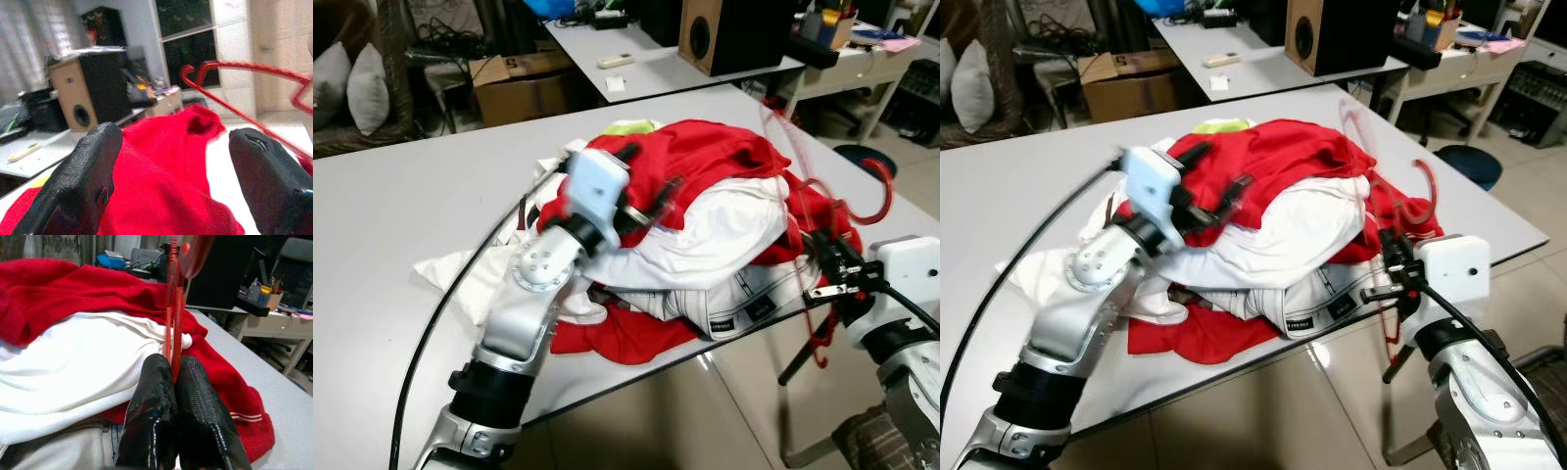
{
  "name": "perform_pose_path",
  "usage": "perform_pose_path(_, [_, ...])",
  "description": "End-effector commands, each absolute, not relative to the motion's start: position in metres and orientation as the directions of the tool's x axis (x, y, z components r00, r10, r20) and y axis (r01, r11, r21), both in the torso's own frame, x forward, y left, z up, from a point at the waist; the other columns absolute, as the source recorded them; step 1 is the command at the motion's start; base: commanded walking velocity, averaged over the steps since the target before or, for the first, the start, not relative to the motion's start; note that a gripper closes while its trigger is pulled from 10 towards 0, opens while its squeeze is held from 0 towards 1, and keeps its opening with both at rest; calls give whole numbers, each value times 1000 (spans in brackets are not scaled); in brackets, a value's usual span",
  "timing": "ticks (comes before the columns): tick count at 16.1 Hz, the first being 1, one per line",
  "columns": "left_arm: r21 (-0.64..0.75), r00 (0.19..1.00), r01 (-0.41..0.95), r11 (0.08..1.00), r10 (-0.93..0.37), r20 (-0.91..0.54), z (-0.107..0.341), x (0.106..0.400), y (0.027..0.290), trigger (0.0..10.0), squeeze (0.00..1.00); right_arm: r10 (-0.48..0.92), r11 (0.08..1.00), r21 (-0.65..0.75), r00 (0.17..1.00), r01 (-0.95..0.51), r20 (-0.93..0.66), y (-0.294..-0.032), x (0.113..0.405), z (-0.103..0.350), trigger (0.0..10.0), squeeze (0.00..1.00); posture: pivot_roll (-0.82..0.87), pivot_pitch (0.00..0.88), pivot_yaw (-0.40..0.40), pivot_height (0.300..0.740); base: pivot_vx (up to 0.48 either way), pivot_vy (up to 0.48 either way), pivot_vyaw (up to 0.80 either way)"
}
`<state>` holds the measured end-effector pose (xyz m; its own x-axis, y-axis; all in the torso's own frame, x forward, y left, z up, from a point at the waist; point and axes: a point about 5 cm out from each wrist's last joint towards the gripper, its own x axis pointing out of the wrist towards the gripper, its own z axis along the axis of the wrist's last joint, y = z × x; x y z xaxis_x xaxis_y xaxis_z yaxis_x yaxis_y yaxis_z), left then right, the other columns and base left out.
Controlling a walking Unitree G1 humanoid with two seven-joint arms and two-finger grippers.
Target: Hang hanger
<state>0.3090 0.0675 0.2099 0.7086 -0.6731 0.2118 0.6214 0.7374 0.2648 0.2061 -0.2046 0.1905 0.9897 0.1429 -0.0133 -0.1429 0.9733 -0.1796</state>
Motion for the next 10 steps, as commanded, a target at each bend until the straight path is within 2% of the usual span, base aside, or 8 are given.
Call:
perform_pose_path(1, [326,680,636,699,-708,191,215,316,67,10000,941,169,966,-196,985,-170,-18,-210,204,196,10000,0,-100,0,47,740,0,0,0])
perform_pose_path(2, [339,630,679,651,-754,186,217,317,59,10000,0,162,961,-221,986,-164,-24,-216,203,198,10000,0,-121,0,71,740,0,0,0])
perform_pose_path(4, [429,495,760,489,-862,105,209,314,41,10000,0,93,959,-266,995,-102,-44,-233,194,199,10000,0,-164,0,88,740,0,0,0])
perform_pose_path(6, [454,486,758,468,-870,87,207,313,39,10000,0,93,959,-264,995,-102,-48,-234,191,199,10000,0,-179,0,90,740,0,0,0])
perform_pose_path(7, [528,535,697,486,-842,69,207,325,39,10000,0,127,950,-275,988,-148,-93,-236,180,197,10000,0,-203,0,100,740,0,0,0])
perform_pose_path(9, [585,547,668,459,-836,31,203,332,36,9882,0,146,940,-289,979,-181,-139,-241,169,195,10000,0,-223,0,116,740,0,0,0])
perform_pose_path(10, [610,549,659,440,-836,10,200,334,34,5451,0,136,937,-301,979,-176,-149,-246,166,196,10000,0,-235,0,125,740,0,0,0])
